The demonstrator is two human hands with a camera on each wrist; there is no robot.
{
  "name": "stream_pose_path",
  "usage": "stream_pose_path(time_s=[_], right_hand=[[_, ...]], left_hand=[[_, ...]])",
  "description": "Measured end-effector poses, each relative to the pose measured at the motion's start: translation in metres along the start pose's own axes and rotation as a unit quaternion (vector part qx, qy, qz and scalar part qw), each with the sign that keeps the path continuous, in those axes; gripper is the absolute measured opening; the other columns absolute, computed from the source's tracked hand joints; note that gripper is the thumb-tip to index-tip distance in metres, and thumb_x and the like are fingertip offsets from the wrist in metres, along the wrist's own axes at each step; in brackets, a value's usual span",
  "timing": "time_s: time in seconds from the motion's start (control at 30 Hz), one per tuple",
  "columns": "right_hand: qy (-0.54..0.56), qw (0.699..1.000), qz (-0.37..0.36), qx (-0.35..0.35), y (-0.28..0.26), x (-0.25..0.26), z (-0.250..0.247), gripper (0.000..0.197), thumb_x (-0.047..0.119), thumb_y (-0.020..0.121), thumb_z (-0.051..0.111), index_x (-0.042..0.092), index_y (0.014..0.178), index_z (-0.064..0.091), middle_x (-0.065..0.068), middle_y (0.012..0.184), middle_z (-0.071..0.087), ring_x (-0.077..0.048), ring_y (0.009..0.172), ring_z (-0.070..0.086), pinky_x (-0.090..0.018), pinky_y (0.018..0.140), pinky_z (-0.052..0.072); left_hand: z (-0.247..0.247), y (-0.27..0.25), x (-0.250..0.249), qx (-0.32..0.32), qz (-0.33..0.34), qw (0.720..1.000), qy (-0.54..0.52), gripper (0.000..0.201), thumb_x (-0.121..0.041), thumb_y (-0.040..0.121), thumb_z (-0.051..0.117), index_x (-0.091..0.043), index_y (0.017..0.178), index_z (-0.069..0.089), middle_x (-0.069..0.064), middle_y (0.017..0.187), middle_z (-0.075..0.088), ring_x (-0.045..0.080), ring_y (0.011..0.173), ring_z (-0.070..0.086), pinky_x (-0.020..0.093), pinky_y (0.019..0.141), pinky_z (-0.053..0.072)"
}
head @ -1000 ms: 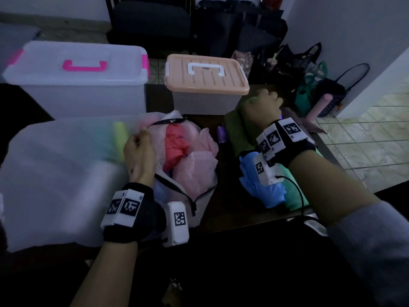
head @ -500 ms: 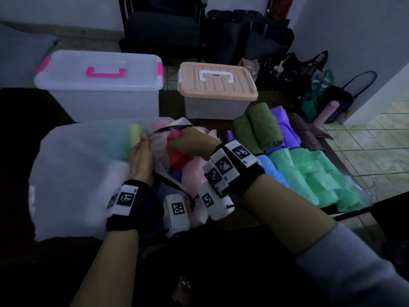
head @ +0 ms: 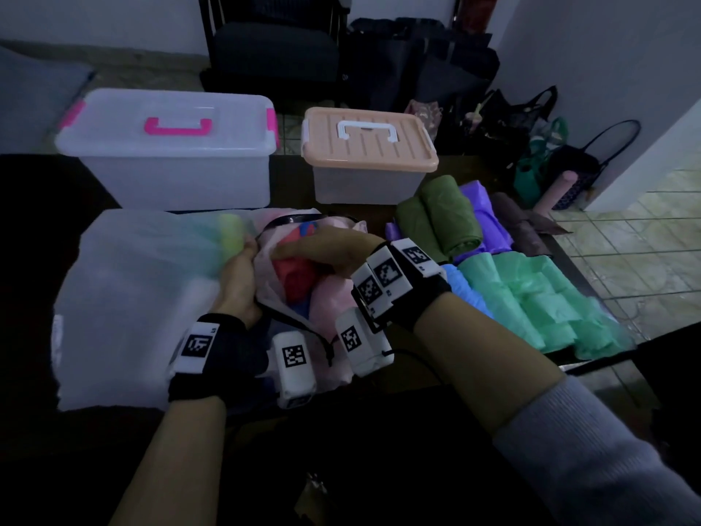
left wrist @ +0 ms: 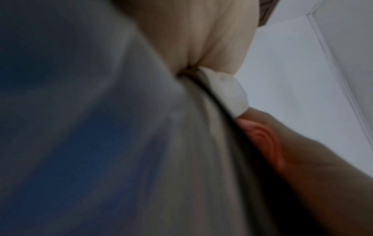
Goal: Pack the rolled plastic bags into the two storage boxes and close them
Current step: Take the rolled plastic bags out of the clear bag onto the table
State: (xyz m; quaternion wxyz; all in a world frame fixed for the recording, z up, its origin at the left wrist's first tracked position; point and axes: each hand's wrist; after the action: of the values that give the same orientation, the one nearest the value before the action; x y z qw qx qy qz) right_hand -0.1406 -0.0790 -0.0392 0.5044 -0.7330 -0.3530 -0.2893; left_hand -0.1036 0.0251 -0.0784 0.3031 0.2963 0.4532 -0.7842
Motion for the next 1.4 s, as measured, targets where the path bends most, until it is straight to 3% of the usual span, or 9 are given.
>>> stream_pose_path(time_s=[0.2, 0.33, 0.4, 0.53, 0.7, 0.83, 1.03, 1.2, 1.4], right_hand=[[0.03, 0.998, 0.017, -0.06, -0.01, -0.006, -0.016, 0.036, 0.045, 0.068, 0.071, 0.016, 0.089, 0.065, -0.01, 0.101, 0.066, -0.024, 0.095, 0.063, -0.036, 0.09, 0.052], [0.027, 0.997, 0.056, -0.042, -0.034, -0.01, -0.031, 0.07, 0.043, 0.07, 0.068, 0.016, 0.131, 0.046, -0.008, 0.133, 0.047, -0.027, 0.121, 0.048, -0.043, 0.102, 0.041], [0.087, 0.994, 0.05, -0.035, -0.05, -0.019, -0.045, 0.071, 0.039, 0.057, 0.071, 0.008, 0.119, 0.054, -0.011, 0.112, 0.062, -0.023, 0.099, 0.061, -0.033, 0.085, 0.049], [0.184, 0.978, 0.019, -0.101, -0.081, -0.045, -0.076, 0.011, 0.012, 0.082, 0.054, 0.013, 0.071, 0.052, 0.0, 0.046, 0.053, -0.011, 0.033, 0.044, -0.014, 0.034, 0.03], [0.199, 0.944, 0.021, -0.264, -0.119, -0.087, -0.115, 0.014, 0.013, 0.076, 0.065, 0.008, 0.088, 0.062, -0.01, 0.081, 0.069, -0.019, 0.065, 0.066, -0.031, 0.064, 0.056], [0.044, 0.917, 0.041, -0.395, -0.14, -0.118, -0.133, 0.016, 0.021, 0.083, 0.065, 0.007, 0.089, 0.059, -0.009, 0.082, 0.061, -0.024, 0.073, 0.059, -0.039, 0.073, 0.051], [-0.022, 0.92, 0.089, -0.38, -0.134, -0.152, -0.131, 0.047, 0.029, 0.085, 0.065, 0.001, 0.122, 0.054, -0.009, 0.109, 0.058, -0.023, 0.097, 0.056, -0.03, 0.081, 0.043], [-0.206, 0.872, 0.138, -0.423, -0.127, -0.157, -0.119, 0.058, 0.045, 0.086, 0.055, 0.006, 0.129, 0.049, -0.017, 0.133, 0.045, -0.034, 0.126, 0.037, -0.047, 0.103, 0.029], [-0.345, 0.835, 0.047, -0.427, -0.116, -0.158, -0.09, 0.062, 0.033, 0.095, 0.038, 0.018, 0.15, 0.014, -0.007, 0.156, 0.016, -0.025, 0.144, 0.012, -0.051, 0.113, 0.013]], left_hand=[[-0.007, 0.005, 0.006, 0.014, 0.006, 1.0, -0.012, 0.041, -0.043, 0.098, 0.037, -0.012, 0.11, 0.061, 0.011, 0.101, 0.068, 0.025, 0.093, 0.064, 0.034, 0.071, 0.052], [-0.005, 0.011, 0.007, -0.004, 0.025, 0.999, -0.021, 0.046, -0.042, 0.099, 0.033, -0.008, 0.12, 0.054, 0.008, 0.102, 0.062, 0.017, 0.088, 0.06, 0.032, 0.081, 0.047], [-0.005, 0.011, 0.006, -0.023, 0.014, 1.0, -0.004, 0.051, -0.044, 0.099, 0.031, -0.003, 0.122, 0.05, 0.008, 0.1, 0.059, 0.016, 0.081, 0.055, 0.029, 0.085, 0.04], [-0.007, 0.013, 0.01, -0.007, 0.002, 1.0, 0.019, 0.055, -0.048, 0.097, 0.035, -0.005, 0.129, 0.051, 0.009, 0.125, 0.057, 0.021, 0.104, 0.057, 0.029, 0.078, 0.046], [-0.006, 0.011, 0.015, -0.013, 0.03, 0.997, 0.066, 0.05, -0.046, 0.098, 0.033, -0.008, 0.124, 0.053, 0.006, 0.113, 0.061, 0.02, 0.105, 0.057, 0.03, 0.084, 0.045], [-0.005, 0.007, 0.016, -0.015, 0.045, 0.996, 0.079, 0.044, -0.046, 0.099, 0.033, -0.011, 0.113, 0.055, 0.002, 0.098, 0.062, 0.014, 0.087, 0.06, 0.025, 0.067, 0.046], [-0.008, 0.007, 0.016, -0.026, 0.052, 0.993, 0.103, 0.047, -0.046, 0.098, 0.034, -0.011, 0.121, 0.055, 0.004, 0.11, 0.062, 0.019, 0.105, 0.057, 0.029, 0.081, 0.045], [-0.006, 0.003, 0.018, -0.038, 0.074, 0.99, 0.114, 0.048, -0.044, 0.099, 0.033, -0.008, 0.122, 0.054, 0.007, 0.112, 0.059, 0.017, 0.098, 0.057, 0.028, 0.08, 0.046], [-0.002, -0.001, 0.02, -0.041, 0.08, 0.989, 0.118, 0.04, -0.041, 0.1, 0.032, -0.011, 0.115, 0.054, 0.003, 0.098, 0.06, 0.014, 0.086, 0.058, 0.026, 0.077, 0.045]])
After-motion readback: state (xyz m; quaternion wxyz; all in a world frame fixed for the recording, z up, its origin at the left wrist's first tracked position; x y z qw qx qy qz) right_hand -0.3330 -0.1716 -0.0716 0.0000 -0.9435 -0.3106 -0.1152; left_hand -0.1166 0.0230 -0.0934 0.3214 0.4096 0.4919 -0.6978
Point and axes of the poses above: each hand's wrist, its own y-axis towards the middle knuckle, its own z-axis out of the palm, x = y × z
